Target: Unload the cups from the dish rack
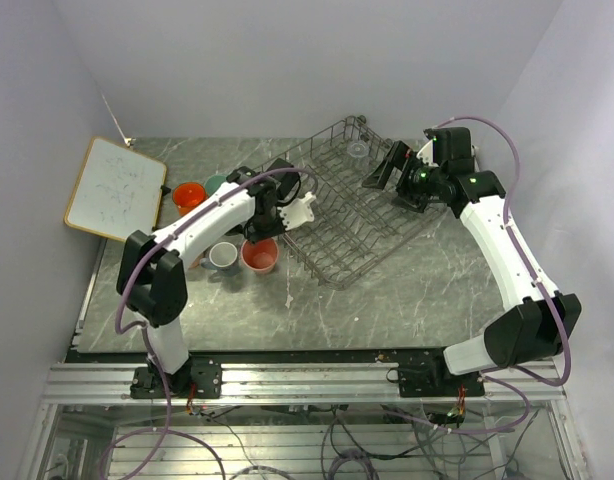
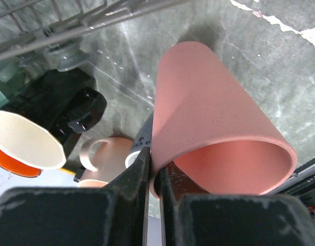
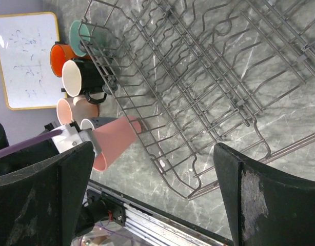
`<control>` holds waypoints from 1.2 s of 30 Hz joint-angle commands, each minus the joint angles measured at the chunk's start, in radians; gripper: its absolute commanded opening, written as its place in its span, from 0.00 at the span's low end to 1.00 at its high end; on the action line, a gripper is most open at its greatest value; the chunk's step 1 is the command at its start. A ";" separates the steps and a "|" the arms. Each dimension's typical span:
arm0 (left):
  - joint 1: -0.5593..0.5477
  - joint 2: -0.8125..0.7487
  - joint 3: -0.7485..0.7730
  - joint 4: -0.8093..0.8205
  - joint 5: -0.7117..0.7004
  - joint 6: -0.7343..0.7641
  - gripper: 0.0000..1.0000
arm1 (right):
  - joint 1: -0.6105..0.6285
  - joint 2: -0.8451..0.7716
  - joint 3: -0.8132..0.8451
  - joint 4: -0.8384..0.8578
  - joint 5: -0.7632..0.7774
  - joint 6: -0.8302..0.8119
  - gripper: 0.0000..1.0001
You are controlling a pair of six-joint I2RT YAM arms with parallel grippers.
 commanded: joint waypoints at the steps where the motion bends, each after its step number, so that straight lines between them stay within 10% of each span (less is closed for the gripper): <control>1: -0.002 0.052 0.066 -0.034 -0.046 0.036 0.07 | -0.010 0.001 0.007 -0.003 -0.001 -0.026 1.00; 6: 0.000 0.089 0.054 -0.004 -0.065 0.056 0.14 | -0.017 -0.002 0.003 -0.007 -0.008 -0.040 1.00; 12: 0.012 0.062 0.070 0.066 -0.079 0.063 0.72 | -0.024 0.002 0.010 -0.009 0.016 -0.057 1.00; 16: 0.013 0.022 0.105 0.119 -0.095 0.063 0.88 | -0.024 0.030 0.030 -0.013 0.081 -0.083 1.00; 27: 0.014 -0.100 0.288 0.040 -0.005 0.012 0.99 | -0.025 0.250 0.141 0.191 0.302 -0.162 1.00; 36: 0.014 -0.306 0.155 0.059 0.089 -0.085 0.99 | 0.045 0.670 0.560 0.196 0.437 -0.259 1.00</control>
